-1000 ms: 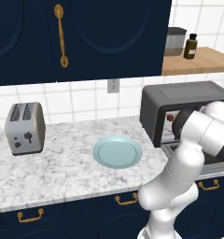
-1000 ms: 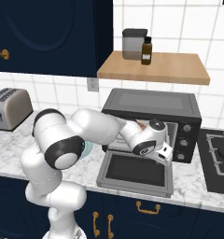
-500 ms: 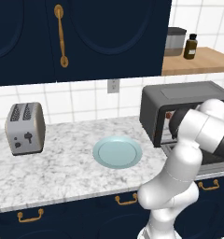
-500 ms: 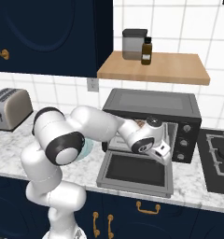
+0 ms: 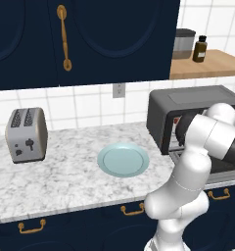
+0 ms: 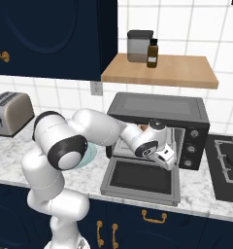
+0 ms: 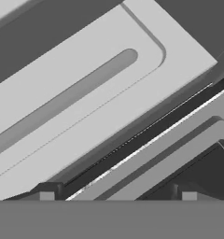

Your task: Pick up the kebab skewer and baguette bread, and place them inside the toaster oven. Close the toaster oven door and start by setting the timer.

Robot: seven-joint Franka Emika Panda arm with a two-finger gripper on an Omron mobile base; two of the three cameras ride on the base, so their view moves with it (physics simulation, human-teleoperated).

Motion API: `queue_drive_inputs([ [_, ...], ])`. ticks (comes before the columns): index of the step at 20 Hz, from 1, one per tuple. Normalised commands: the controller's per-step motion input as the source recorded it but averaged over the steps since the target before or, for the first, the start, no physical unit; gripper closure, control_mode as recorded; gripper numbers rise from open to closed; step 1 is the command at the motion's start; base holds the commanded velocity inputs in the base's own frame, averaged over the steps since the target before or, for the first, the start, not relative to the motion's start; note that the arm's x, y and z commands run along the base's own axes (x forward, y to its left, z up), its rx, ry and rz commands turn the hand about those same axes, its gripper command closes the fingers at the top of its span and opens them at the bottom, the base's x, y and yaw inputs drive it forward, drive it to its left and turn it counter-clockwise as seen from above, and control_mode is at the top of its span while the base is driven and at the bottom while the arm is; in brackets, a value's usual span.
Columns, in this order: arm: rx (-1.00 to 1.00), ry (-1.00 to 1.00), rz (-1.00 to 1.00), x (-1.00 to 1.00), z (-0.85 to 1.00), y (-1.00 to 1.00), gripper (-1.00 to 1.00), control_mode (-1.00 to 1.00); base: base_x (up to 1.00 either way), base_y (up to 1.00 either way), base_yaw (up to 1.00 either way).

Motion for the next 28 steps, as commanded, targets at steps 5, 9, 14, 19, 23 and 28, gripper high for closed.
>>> queue_drive_inputs([
  [5,0.0,-0.01,-0.09,0.53,0.01,0.18,-1.0,-1.0,0.0,0.0,0.0],
  [9,0.0,-0.04,-0.12,0.46,0.0,0.24,-1.0,-1.0,0.0,0.0,0.0],
  [14,0.0,-0.07,-0.15,0.55,0.0,0.33,-1.0,-1.0,0.0,0.0,0.0],
  [19,0.0,-0.07,-0.19,0.52,0.0,0.33,-1.0,-1.0,0.0,0.0,0.0],
  [23,0.0,-0.1,-0.01,-0.58,0.14,-0.14,-1.0,-1.0,0.0,0.0,0.0],
  [28,0.0,-0.07,0.03,-0.9,0.36,-0.06,-1.0,-1.0,0.0,0.0,0.0],
])
